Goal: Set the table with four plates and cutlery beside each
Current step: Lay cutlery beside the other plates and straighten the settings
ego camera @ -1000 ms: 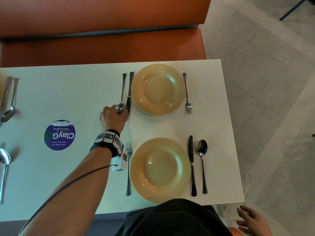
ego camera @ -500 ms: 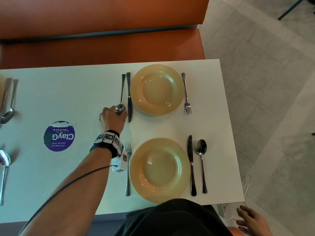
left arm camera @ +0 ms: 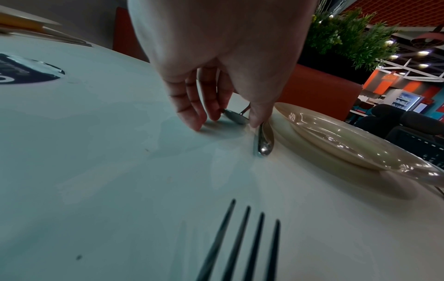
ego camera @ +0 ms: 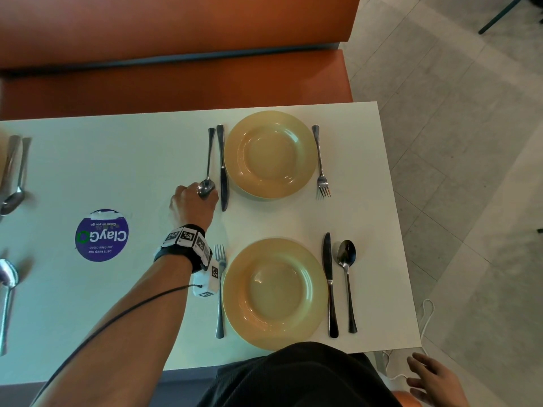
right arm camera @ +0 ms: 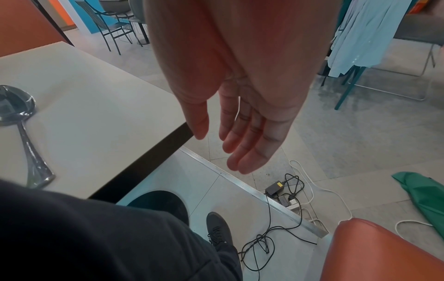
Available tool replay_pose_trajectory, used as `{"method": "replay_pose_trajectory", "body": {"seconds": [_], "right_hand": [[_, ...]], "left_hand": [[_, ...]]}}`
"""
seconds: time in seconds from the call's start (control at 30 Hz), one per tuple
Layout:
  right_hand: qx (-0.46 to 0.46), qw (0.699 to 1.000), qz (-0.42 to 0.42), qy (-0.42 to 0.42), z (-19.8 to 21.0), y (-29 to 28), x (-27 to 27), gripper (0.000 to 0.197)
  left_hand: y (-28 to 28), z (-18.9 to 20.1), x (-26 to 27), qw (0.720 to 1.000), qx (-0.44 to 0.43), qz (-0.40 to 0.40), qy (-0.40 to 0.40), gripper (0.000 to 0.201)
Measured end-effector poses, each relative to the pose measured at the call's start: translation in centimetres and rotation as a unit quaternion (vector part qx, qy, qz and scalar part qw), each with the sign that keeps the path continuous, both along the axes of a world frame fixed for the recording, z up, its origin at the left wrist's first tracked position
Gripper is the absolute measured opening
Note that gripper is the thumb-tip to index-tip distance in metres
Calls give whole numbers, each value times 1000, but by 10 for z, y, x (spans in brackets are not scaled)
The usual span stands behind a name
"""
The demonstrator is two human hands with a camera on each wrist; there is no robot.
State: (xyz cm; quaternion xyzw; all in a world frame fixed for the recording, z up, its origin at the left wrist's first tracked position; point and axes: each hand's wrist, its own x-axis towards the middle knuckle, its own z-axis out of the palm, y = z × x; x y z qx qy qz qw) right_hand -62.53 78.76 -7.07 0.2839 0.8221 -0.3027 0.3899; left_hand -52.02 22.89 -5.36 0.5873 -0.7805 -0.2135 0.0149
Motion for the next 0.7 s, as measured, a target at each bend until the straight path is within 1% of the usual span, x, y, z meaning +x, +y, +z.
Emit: {"method": "replay_pose_trajectory", "body": {"seconds": [0.7], "right_hand": [[-3, 1000, -9, 0, 1, 0, -1, 32]], "left_hand": [[0, 1, 0, 1000, -1, 5, -2, 39]]}}
